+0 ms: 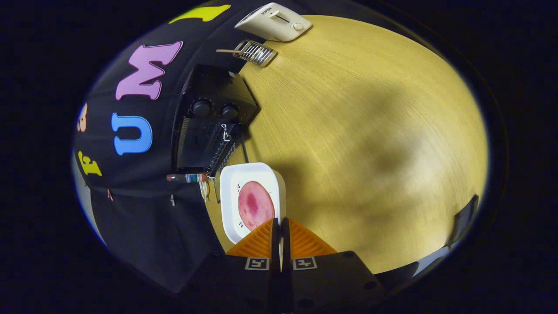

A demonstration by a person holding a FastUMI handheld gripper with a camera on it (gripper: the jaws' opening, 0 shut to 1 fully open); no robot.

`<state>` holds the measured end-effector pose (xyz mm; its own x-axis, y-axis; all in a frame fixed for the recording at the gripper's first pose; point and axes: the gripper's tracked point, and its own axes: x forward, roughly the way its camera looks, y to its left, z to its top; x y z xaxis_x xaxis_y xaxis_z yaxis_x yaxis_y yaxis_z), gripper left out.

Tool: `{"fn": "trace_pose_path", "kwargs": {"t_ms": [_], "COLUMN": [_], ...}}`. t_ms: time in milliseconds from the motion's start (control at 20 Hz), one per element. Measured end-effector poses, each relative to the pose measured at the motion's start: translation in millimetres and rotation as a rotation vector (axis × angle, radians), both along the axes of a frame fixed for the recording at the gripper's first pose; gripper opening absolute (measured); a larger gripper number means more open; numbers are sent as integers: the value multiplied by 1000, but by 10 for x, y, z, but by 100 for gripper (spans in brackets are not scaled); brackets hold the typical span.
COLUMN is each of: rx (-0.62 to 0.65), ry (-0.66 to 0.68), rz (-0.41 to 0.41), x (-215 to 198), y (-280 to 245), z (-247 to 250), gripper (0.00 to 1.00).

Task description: Open the toaster oven, put the food inside, and close the toaster oven door.

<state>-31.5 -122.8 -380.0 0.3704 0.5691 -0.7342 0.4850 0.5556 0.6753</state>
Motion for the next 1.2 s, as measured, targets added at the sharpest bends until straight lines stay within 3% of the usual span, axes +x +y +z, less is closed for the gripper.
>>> {"fn": "trace_pose_path", "kwargs": {"t_ms": [500,950,1200], "rx": [41,18,-14], "ry": [-15,7,19], "rz": [-402,-820,-915], "x": [737,1815,2176], "y": [1216,1639,1747], "z": [116,-153,-326], "gripper": [5,5,5]}}
